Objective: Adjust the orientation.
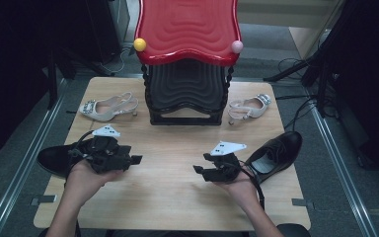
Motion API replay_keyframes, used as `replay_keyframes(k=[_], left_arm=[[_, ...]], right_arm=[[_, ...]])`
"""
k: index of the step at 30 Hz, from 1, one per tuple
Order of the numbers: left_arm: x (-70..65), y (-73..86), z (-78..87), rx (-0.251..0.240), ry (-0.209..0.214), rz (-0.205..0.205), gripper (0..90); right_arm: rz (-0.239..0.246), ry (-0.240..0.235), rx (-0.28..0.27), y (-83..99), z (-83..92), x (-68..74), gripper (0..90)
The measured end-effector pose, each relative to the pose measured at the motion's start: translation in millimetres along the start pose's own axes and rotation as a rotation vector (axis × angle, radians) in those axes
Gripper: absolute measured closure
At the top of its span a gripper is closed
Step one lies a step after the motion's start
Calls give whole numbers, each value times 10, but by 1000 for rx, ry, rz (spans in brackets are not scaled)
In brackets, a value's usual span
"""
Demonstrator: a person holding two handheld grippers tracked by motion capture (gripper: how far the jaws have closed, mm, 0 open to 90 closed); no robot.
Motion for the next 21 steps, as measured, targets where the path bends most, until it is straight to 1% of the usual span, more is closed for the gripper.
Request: replay_keyframes(k=[2,6,7,9,12,13,14,15,16,17,19,21], left_arm=[[34,4,60,-14,-22,8,400],[137,31,159,-23,-71,51,404],[162,42,174,-17,-85,62,405],[214,63,203,-4,-119,70,405],[297,86,218,4,-133,96,410],[326,98,210,19,-146,100,412],[326,98,210,19,-146,100,414],[390,138,158,51,-183,99,416],[425,163,128,71,-201,98,420],[459,192,93,84,-215,108,426],[520,239,34,111,-203,136,436],[547,264,-25,126,-203,143,451]], right_arm=[[-5,-10,12,-18,-23,12,425],[8,-14,12,-46,-50,31,421],[7,-16,16,-45,-59,32,420],[4,-20,25,-44,-80,29,421],[3,-26,34,-58,-106,35,421],[11,-29,36,-64,-115,37,421],[11,-29,36,-64,-115,37,421],[17,-30,40,-74,-135,43,421],[18,-32,42,-76,-142,45,420],[19,-34,46,-79,-152,47,421],[20,-37,50,-85,-168,50,421],[22,-36,51,-90,-180,48,421]])
Point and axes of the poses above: each handheld gripper's, and its own axes: z roughly backward along the jaws, y roughly out of its underside, x roughly to its left, the point moved 3 cm from there along -z, roughly forward along the jaws, and after that the axes turned 7 degrees about -x, right-handed, at the moved point
